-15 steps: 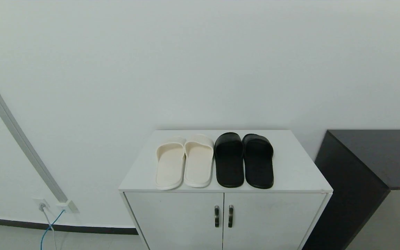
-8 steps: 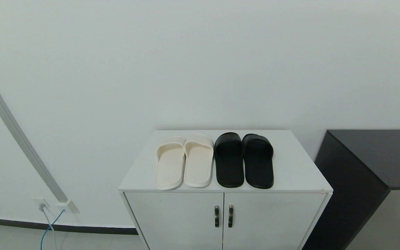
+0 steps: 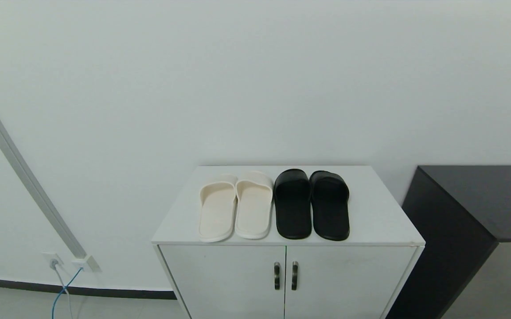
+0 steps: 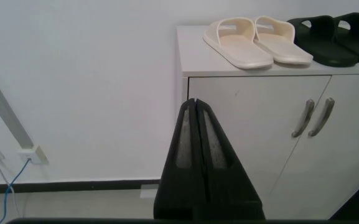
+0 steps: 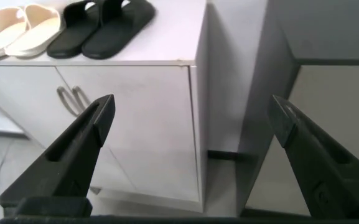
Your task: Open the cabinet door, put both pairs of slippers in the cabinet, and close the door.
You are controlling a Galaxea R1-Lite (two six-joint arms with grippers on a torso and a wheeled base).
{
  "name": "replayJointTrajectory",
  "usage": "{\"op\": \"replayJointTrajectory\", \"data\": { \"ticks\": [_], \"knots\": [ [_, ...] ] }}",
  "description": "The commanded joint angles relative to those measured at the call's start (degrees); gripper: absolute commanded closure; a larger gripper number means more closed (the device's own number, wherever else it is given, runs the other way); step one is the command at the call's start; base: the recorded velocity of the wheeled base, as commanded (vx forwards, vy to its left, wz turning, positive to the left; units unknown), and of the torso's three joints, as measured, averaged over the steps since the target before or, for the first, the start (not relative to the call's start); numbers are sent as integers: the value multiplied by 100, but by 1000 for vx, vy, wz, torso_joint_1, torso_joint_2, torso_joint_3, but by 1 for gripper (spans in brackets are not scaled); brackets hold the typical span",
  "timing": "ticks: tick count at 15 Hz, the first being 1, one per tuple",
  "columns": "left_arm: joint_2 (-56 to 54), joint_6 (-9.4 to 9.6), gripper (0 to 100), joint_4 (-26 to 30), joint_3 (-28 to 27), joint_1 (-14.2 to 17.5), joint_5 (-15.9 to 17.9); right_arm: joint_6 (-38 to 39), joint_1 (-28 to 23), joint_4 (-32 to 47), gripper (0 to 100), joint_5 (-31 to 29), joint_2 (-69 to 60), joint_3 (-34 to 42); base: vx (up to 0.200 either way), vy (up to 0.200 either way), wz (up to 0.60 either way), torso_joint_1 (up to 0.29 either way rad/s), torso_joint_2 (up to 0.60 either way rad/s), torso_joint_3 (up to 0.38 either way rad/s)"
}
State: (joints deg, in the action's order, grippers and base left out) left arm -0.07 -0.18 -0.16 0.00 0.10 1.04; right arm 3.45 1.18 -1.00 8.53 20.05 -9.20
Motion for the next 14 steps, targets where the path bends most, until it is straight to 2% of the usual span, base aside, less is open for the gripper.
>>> {"op": "replayJointTrajectory", "data": {
  "ticks": [1, 3, 4, 5, 6, 9, 10, 11, 14],
  "knots": [
    [7, 1, 100, -2, 0, -1, 2, 7, 268, -805, 0, 140, 1625, -99, 0, 0, 0, 0, 0, 0],
    [7, 9, 100, -2, 0, -1, 2, 112, 778, -1623, 0, 87, 2662, -213, 0, 0, 0, 0, 0, 0],
    [7, 9, 100, -2, 0, 8, 2, 130, 884, -1772, 0, 78, 2855, -249, 0, 0, 0, 0, 0, 0],
    [7, 1, 100, -2, 0, -1, 2, 279, 1297, -2150, 0, -133, 3409, -407, 0, 0, 0, 0, 0, 0],
    [7, 1, 100, -2, 0, -1, 2, 455, 1666, -2273, 0, -396, 3655, -521, 0, 0, 0, 0, 0, 0],
    [7, 1, 100, -2, 0, -1, 2, 1123, 3301, -2352, 0, -1671, 4349, -1092, 0, 0, 0, 0, 0, 0],
    [7, 1, 100, -2, 0, -1, 2, 1202, 3547, -2352, 0, -1882, 4516, -1233, 0, 0, 0, 0, 0, 0],
    [7, 1, 100, -2, 0, -1, 2, 1360, 4013, -2352, 0, -2330, 4912, -1567, 0, 0, 0, 0, 0, 0],
    [7, 1, 100, -2, 0, -1, 2, 1791, 4645, -2352, 0, -2963, 5975, -2376, 0, 0, 0, 0, 0, 0]
  ]
}}
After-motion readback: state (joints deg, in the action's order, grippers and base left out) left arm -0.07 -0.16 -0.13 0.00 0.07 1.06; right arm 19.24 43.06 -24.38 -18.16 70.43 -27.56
